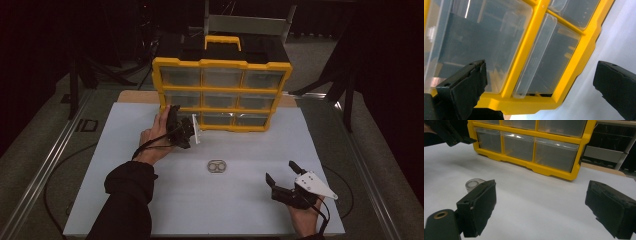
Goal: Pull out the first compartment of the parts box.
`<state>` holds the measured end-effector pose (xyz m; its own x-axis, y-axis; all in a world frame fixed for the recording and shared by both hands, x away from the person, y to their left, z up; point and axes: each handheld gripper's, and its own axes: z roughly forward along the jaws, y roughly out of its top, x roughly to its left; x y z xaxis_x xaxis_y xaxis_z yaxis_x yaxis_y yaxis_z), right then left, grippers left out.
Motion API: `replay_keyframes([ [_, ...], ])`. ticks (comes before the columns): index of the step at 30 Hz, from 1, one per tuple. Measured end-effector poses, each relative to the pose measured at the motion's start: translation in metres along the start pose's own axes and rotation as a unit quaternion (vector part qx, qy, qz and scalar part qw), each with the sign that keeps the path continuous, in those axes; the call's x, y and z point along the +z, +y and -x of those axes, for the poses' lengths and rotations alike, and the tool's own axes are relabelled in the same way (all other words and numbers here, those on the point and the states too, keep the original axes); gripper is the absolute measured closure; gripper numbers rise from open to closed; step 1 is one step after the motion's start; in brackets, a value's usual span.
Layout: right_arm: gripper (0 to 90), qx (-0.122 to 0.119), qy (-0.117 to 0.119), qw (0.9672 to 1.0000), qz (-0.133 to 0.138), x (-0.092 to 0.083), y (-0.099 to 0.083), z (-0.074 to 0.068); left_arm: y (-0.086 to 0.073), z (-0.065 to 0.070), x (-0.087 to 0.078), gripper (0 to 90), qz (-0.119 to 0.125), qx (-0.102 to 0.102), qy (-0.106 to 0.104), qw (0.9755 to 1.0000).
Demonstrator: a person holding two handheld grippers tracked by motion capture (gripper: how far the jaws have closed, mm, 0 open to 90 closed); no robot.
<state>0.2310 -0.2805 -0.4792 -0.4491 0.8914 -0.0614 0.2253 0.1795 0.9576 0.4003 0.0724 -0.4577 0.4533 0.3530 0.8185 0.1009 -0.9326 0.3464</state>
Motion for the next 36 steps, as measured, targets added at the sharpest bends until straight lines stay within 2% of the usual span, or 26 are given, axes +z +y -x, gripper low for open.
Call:
replay_keyframes([
  [6,10.0,0.001,-0.001,1.0000,-0.001,0.000,0.000,0.000,0.000,0.001,0.000,0.1,-0.005,0.014,0.007,0.9999],
  [17,9.9,0.003,-0.001,1.0000,0.001,0.000,0.000,0.001,0.007,-0.006,-0.005,0.1,0.005,0.030,0.024,0.9992],
  [28,9.7,0.013,0.003,0.9999,-0.001,0.000,-0.001,0.003,0.009,-0.016,-0.010,0.1,0.008,0.028,0.033,0.9990],
  [36,9.4,0.000,0.012,0.9999,-0.004,0.002,-0.001,0.001,0.012,-0.024,-0.013,0.1,0.011,0.033,0.043,0.9985],
])
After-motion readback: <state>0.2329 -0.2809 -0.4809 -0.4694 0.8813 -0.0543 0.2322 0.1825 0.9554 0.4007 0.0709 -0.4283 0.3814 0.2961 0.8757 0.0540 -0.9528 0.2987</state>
